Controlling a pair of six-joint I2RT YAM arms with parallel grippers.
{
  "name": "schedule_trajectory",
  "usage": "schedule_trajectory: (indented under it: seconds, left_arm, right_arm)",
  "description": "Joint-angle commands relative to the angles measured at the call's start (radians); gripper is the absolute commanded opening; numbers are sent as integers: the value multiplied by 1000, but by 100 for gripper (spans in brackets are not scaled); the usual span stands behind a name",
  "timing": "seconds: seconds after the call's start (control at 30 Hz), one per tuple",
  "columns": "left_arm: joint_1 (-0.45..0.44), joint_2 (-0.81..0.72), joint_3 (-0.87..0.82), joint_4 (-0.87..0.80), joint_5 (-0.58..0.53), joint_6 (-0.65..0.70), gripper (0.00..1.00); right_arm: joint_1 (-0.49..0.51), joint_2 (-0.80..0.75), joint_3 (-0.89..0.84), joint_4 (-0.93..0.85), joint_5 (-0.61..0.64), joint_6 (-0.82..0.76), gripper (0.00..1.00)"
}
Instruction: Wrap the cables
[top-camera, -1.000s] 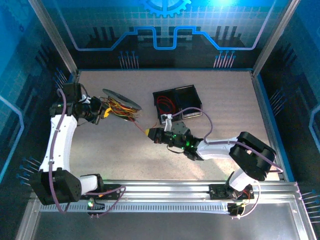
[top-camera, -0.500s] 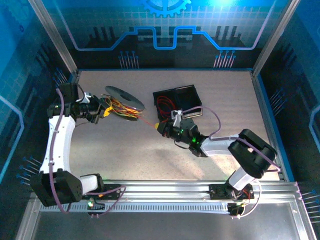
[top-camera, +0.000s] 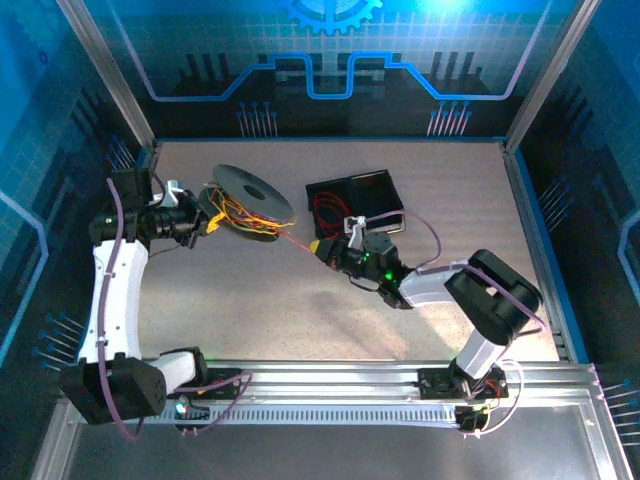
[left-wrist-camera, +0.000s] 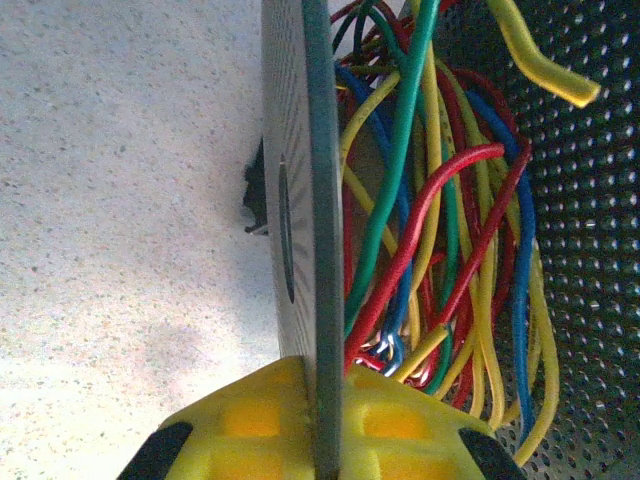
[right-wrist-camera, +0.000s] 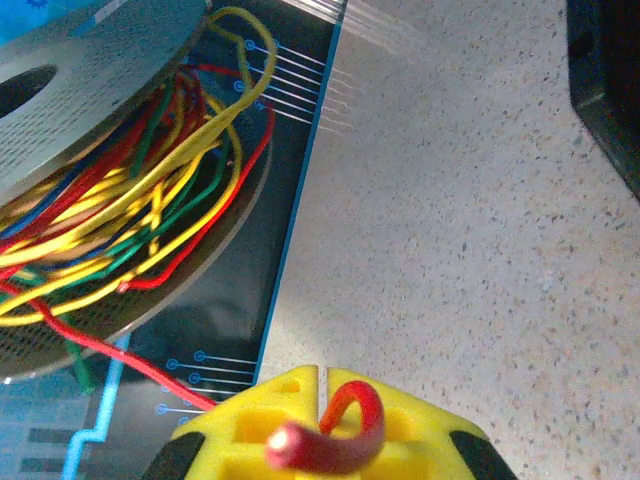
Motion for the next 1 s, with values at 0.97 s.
schedule_trajectory:
  seconds: [0.97]
  left_arm:
    - [-426,-146,124,-25,58,479,0]
  right_arm:
    - [-391,79,359,-261,-436,114,0]
